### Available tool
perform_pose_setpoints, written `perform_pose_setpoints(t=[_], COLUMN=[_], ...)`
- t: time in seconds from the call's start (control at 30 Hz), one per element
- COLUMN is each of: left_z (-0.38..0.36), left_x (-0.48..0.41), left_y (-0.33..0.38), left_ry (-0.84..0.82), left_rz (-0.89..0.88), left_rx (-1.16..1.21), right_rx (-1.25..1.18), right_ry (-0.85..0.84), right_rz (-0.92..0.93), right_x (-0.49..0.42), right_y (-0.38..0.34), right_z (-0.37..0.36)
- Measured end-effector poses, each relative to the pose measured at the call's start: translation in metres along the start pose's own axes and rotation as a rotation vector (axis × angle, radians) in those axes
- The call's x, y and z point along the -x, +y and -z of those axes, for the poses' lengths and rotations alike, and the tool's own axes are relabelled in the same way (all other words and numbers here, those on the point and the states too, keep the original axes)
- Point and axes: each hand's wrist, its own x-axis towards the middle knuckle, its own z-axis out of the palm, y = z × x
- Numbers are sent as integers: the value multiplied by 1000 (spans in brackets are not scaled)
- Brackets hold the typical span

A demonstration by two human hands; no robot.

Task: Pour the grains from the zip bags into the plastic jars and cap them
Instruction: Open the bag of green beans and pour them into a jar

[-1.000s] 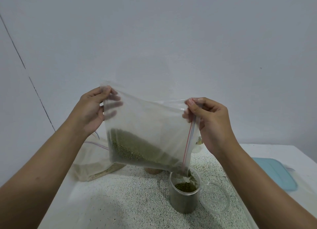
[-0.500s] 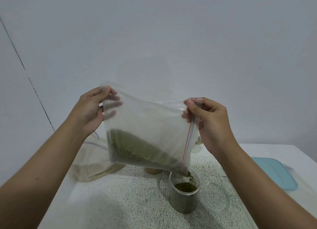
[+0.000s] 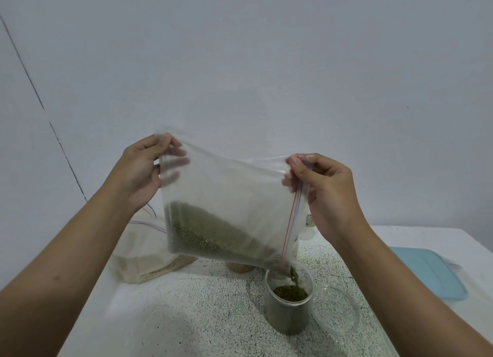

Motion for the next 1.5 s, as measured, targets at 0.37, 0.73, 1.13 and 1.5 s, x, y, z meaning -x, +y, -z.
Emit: perform_pose_setpoints(t=[0.37,0.73,1.13,1.5], left_z=[-1,-2,-2,-4], left_x=[1,2,4,3], left_y=[-2,-6,-5,-3], left_ry=[-6,-3,0,-12], left_rz=[2,16,16,1], left_rx=[7,-2,4,2], right_rx=[28,0,32,46], right_ry=[3,3,7,-2], right_rz=[-1,-59,-50,-25], right_x=[4,12,11,10], right_y=[5,15,18,14], right_z=[2,-3,-4,-5])
